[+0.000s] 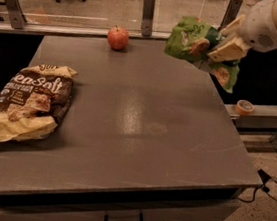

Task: Move green rice chip bag near apple

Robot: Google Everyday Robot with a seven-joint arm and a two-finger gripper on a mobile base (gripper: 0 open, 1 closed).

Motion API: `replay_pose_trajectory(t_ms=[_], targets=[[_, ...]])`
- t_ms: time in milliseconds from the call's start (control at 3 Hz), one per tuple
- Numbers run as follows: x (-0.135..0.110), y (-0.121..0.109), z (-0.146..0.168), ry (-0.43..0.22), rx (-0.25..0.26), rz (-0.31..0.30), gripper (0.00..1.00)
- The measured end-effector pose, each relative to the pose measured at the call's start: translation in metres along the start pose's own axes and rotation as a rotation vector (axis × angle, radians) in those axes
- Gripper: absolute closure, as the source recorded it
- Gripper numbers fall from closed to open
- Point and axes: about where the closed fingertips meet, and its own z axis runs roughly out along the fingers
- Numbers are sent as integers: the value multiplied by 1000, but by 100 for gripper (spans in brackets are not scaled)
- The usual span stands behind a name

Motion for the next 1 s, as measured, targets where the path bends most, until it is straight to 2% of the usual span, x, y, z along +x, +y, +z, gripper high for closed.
replay_pose_trajectory(t_ms=[333,667,1000], targets=[[-9,-38,45,-58,22,-23,100],[-12,-66,90,-124,30,-3,100],[-17,-77,137,-158,24,-6,100]])
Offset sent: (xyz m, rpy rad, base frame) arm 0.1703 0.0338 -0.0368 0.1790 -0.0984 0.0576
